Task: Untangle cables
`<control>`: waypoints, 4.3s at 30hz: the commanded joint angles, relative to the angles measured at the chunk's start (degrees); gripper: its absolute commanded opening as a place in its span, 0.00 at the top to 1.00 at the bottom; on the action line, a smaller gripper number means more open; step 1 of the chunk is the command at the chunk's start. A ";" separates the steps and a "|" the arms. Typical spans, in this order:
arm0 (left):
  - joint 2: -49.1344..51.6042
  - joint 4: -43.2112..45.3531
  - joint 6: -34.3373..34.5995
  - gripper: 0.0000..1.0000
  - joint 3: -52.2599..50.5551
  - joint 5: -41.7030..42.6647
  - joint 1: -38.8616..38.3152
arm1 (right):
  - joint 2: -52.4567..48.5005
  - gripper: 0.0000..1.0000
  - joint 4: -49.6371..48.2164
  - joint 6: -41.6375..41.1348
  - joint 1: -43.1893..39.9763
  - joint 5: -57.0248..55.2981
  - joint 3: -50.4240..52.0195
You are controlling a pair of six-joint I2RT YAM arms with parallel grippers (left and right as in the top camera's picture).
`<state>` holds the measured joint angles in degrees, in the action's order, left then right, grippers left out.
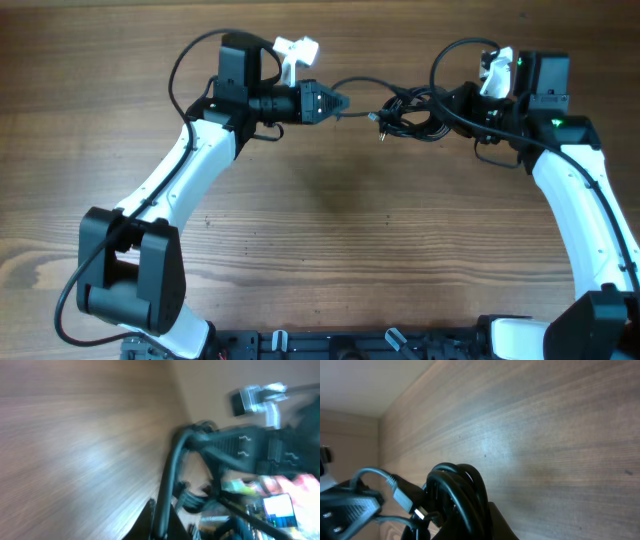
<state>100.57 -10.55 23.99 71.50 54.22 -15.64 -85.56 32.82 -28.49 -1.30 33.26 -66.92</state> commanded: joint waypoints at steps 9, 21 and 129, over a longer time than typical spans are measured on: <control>-0.33 -11.69 1.27 0.62 0.04 -19.82 3.39 | -1.25 0.96 3.52 1.38 -3.04 -9.84 -0.87; -1.84 -7.85 -1.29 0.60 0.04 -26.38 0.04 | -1.25 0.93 7.48 5.14 0.68 -4.22 -0.90; 4.85 -11.82 -9.18 0.96 21.84 36.13 -1.88 | -11.74 0.83 -17.25 29.55 1.73 30.10 -0.87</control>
<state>105.54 -24.49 10.11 92.71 88.03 -17.30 -97.08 16.60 1.39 0.49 58.96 -66.92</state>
